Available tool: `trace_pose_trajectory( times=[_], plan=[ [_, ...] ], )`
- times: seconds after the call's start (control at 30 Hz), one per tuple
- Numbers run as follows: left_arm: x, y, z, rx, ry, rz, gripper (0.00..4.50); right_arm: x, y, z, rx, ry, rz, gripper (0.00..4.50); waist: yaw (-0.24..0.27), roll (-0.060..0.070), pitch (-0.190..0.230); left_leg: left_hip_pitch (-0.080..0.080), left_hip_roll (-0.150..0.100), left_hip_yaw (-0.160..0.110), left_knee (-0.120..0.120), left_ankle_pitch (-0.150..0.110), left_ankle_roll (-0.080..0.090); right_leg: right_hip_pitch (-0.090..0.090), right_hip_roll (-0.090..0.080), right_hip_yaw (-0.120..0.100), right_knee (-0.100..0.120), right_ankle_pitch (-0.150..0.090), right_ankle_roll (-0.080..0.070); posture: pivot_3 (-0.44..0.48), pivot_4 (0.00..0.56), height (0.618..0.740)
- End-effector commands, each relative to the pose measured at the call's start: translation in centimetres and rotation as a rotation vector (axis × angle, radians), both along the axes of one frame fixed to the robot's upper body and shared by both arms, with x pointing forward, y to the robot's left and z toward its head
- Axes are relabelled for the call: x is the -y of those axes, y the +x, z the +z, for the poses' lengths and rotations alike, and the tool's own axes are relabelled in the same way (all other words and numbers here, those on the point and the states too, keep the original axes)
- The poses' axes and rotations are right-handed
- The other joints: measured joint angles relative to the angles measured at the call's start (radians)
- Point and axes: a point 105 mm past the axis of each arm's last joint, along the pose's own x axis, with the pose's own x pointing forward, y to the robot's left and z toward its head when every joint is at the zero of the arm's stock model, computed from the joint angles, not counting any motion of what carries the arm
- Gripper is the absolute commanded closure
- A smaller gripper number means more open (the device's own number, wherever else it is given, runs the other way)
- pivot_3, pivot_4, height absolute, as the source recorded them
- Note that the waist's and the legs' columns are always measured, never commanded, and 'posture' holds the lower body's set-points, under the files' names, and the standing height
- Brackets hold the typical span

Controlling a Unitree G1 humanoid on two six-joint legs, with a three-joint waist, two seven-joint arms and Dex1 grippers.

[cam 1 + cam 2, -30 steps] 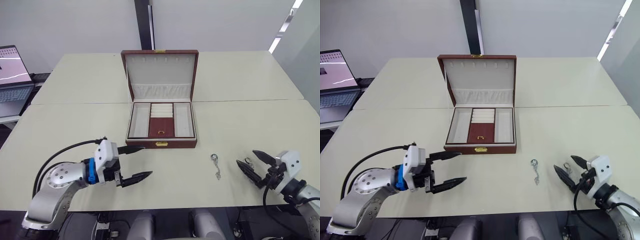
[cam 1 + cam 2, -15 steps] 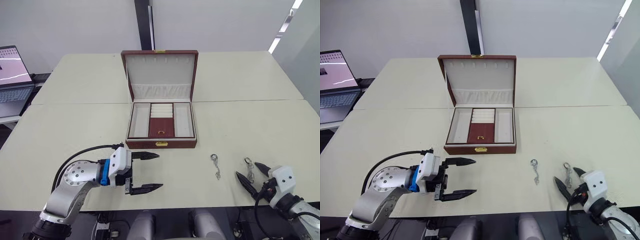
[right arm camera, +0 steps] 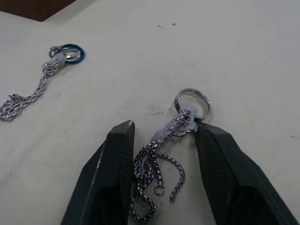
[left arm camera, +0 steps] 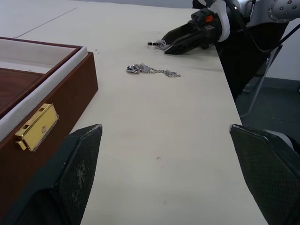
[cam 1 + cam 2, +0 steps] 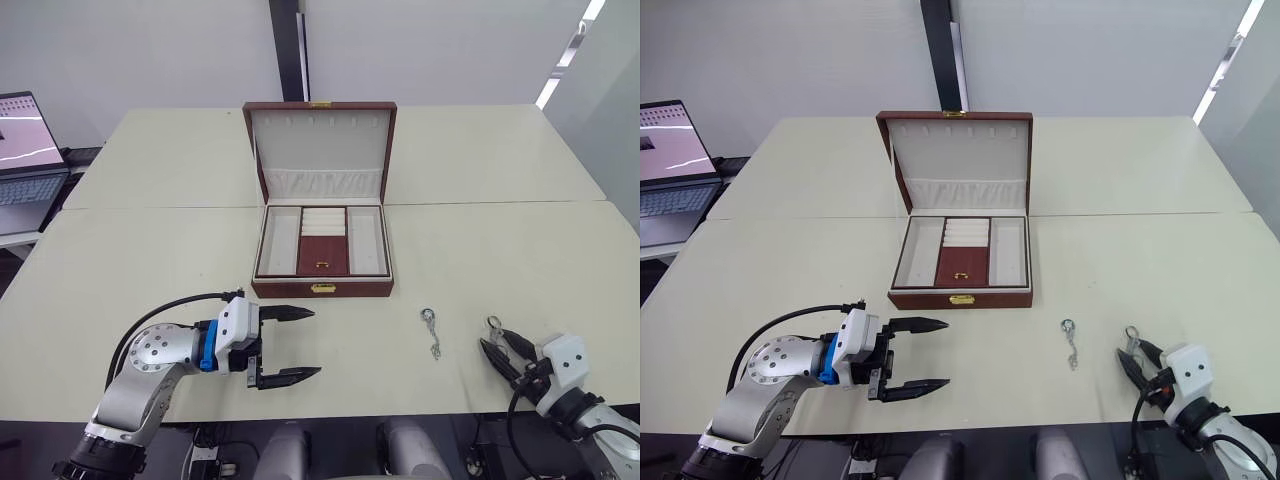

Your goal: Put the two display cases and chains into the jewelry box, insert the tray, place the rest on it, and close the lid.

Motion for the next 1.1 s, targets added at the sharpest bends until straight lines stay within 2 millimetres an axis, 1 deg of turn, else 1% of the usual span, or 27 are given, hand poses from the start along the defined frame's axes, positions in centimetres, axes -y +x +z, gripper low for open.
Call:
trace_pose_trajectory(
  times=[0.03,0.2,0.33,0.5,0.57,0.67,0.83,0.87,0.93,1.1],
  plan=[
    [0.4,0.0,0.9,0.048,-0.021,-0.004,0.00,0.0,-0.6,-1.0,-0.052,0.016,-0.003,3.43,0.000,0.000,0.000,0.000,0.000,0.000,0.000,0.000,0.000,0.000,0.000,0.000,0.000,0.000,0.000,0.000,0.150,0.740],
    [0.5,0.0,1.0,0.053,-0.028,-0.002,0.00,0.1,-0.4,-0.8,-0.049,0.026,-0.010,4.46,0.000,-0.001,-0.001,0.000,0.000,0.000,0.000,0.000,0.000,0.000,0.000,0.000,0.000,0.000,0.000,0.000,0.150,0.740],
    [0.5,0.1,1.0,0.056,-0.033,0.001,0.00,0.2,-0.3,-0.6,-0.042,0.034,-0.011,4.47,0.000,-0.001,-0.001,0.001,0.000,0.000,0.000,0.000,0.000,0.001,0.000,0.000,0.000,0.000,0.000,0.000,0.150,0.740],
    [0.6,0.2,1.0,0.056,-0.037,0.003,0.00,0.4,0.2,0.3,-0.009,0.045,-0.007,4.47,0.000,-0.001,-0.001,0.001,0.000,0.000,0.000,0.000,0.000,0.001,0.000,0.000,0.000,0.000,0.000,0.000,0.150,0.740],
    [0.6,0.3,1.0,0.058,-0.039,0.006,0.00,0.2,0.5,1.1,0.015,0.050,0.015,4.47,0.000,-0.001,-0.001,0.001,0.000,0.000,0.000,0.000,0.000,0.001,0.000,0.000,0.000,0.000,0.000,0.000,0.150,0.740],
    [0.5,0.6,1.1,0.061,-0.046,0.022,0.00,-0.2,1.2,3.0,0.061,0.078,0.049,4.47,0.000,-0.001,-0.001,0.001,0.000,0.000,0.000,0.000,0.000,0.001,0.000,0.000,0.000,0.000,0.000,0.000,0.150,0.740],
    [0.2,0.9,1.0,0.060,-0.058,0.063,0.00,-1.8,2.2,5.9,0.108,0.094,0.151,4.49,0.000,0.000,-0.001,0.001,0.000,0.000,0.000,0.000,0.000,0.001,0.000,0.000,0.000,0.000,0.000,0.000,0.150,0.740],
    [0.1,0.9,1.0,0.061,-0.064,0.080,0.00,-2.3,2.5,6.7,0.121,0.096,0.181,4.49,0.001,0.000,-0.001,0.000,0.000,0.000,0.000,0.000,0.000,0.001,0.000,0.000,0.000,0.000,0.000,0.000,0.150,0.740],
    [0.1,1.0,1.1,0.063,-0.072,0.102,0.00,-3.0,2.9,7.7,0.135,0.100,0.221,4.49,0.000,0.000,-0.001,0.000,0.000,0.000,0.000,0.000,0.000,0.001,0.000,0.000,0.000,0.000,0.000,0.000,0.150,0.740],
    [0.1,1.1,1.3,0.065,-0.098,0.177,0.00,-5.6,4.5,10.4,0.177,0.109,0.350,4.49,-0.001,0.000,0.000,0.000,0.000,0.000,0.000,0.000,0.000,0.000,0.000,0.000,0.000,0.000,0.000,0.000,0.150,0.740]
  ],
)
